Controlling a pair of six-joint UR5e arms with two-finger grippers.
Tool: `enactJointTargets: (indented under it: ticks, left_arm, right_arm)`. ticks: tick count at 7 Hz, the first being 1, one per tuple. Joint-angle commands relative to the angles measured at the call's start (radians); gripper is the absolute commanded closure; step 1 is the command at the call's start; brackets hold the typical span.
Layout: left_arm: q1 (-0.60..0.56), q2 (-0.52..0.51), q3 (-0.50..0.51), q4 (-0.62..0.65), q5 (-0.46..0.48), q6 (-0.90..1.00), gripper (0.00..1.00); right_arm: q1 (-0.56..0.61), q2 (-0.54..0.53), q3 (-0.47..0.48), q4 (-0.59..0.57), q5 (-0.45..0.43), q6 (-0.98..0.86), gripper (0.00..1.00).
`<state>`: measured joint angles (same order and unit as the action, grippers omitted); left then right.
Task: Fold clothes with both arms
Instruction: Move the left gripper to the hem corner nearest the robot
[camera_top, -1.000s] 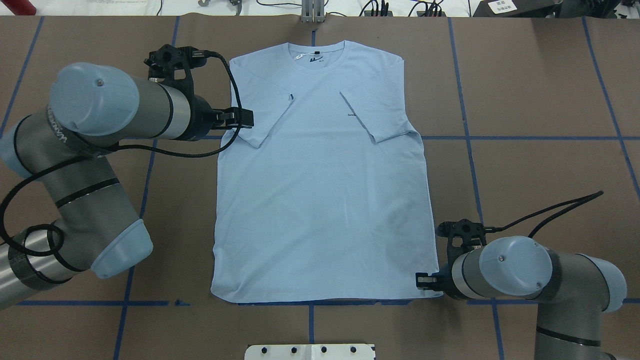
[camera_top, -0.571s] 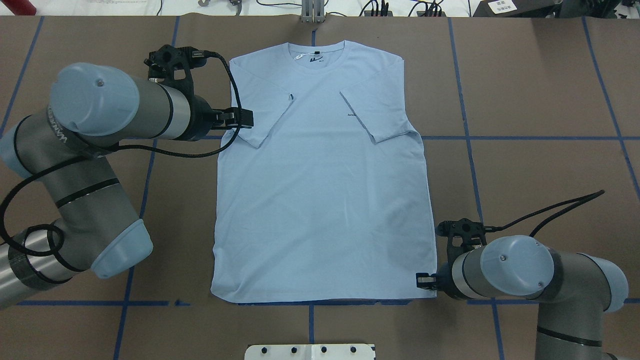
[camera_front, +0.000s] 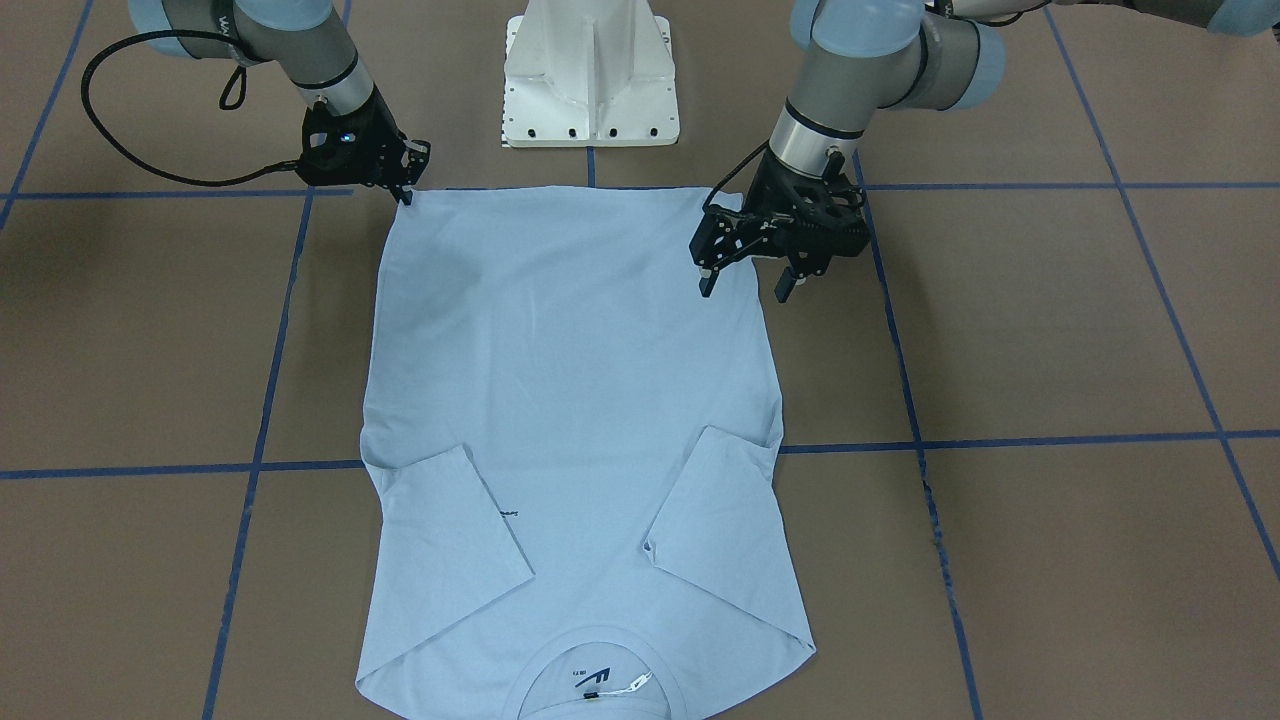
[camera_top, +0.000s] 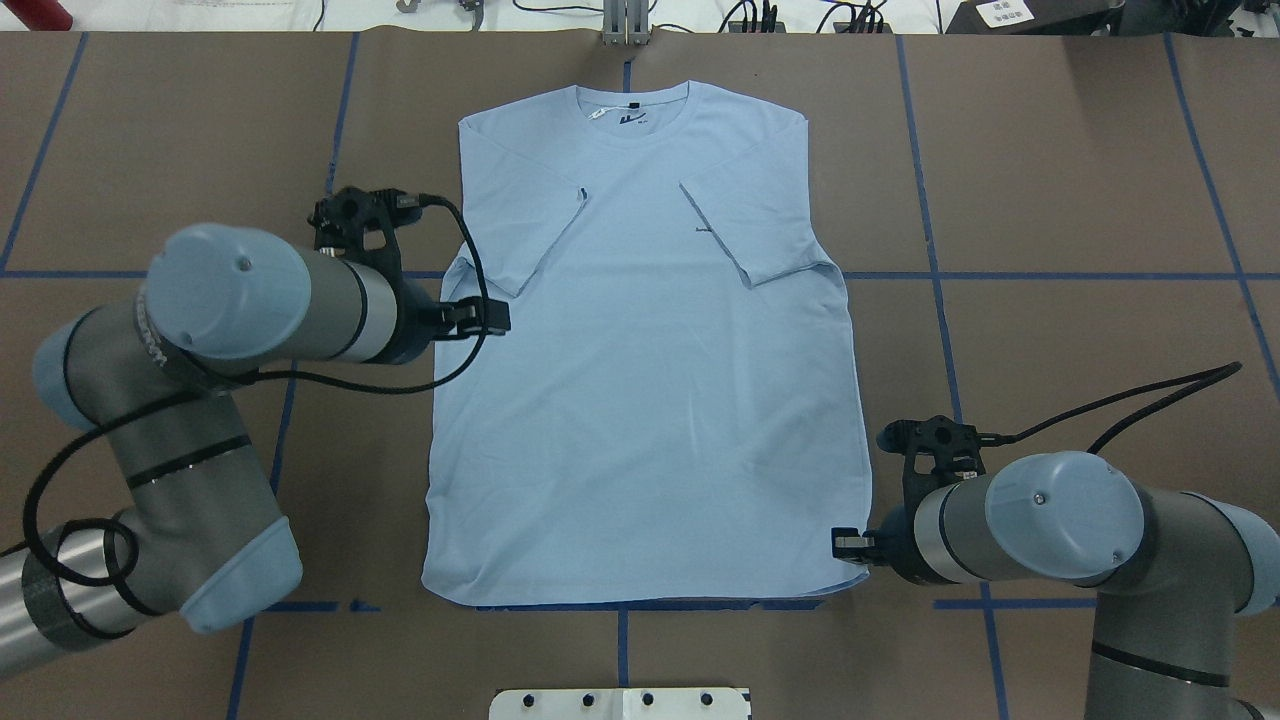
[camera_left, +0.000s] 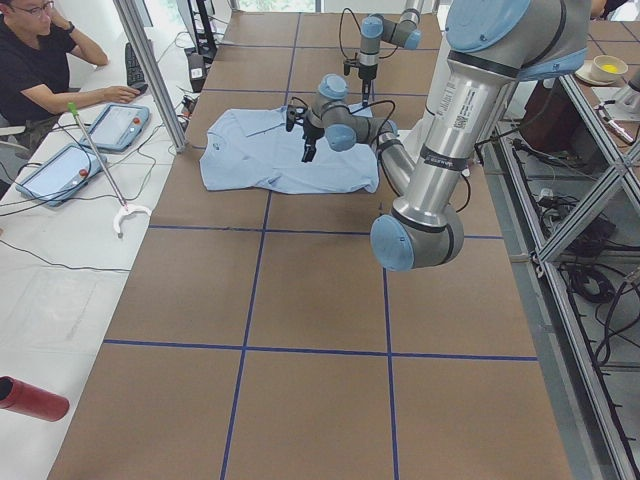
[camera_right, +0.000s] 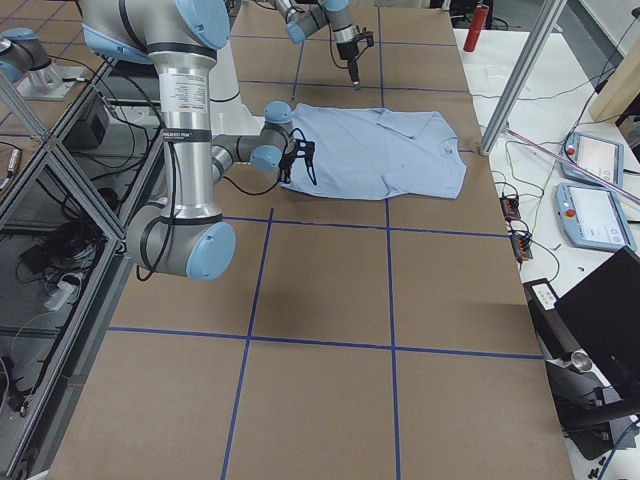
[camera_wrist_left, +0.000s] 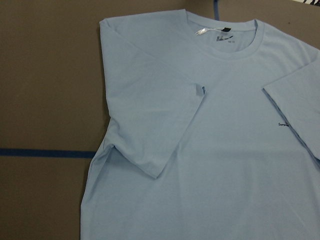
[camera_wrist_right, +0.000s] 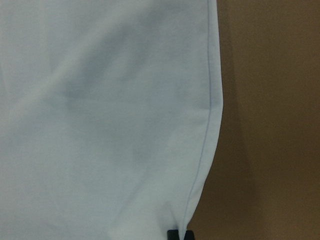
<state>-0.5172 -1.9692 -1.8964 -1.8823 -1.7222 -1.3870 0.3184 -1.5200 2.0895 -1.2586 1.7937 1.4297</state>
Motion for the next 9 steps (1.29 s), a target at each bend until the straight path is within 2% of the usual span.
enactJointTargets:
  ticks: [1,3,5,7,8,9]
  left_arm:
    - [0.190,0.109,-0.068,0.003,0.084,-0.173,0.01]
    - [0.241,0.254,-0.169,0.006,0.099,-0.184,0.01]
    - [0.276,0.247,-0.143,0.005,0.105,-0.188,0.01]
    - [0.292,0.182,-0.077,0.003,0.107,-0.188,0.03]
    - [0.301,0.175,-0.076,0.003,0.105,-0.188,0.06]
    - [0.301,0.176,-0.078,0.003,0.105,-0.188,0.12]
  right_arm:
    - [0.024,0.000,0.014,0.004,-0.004,0.000,1.00]
    - [0.036,0.004,0.014,0.005,-0.002,0.000,1.00]
    - [0.037,0.011,0.012,0.005,-0.004,0.000,1.00]
    - [0.050,0.014,0.012,0.005,0.001,0.000,1.00]
    - [0.054,0.014,0.012,0.005,0.003,-0.002,1.00]
    - [0.059,0.015,0.012,0.005,0.003,-0.002,1.00]
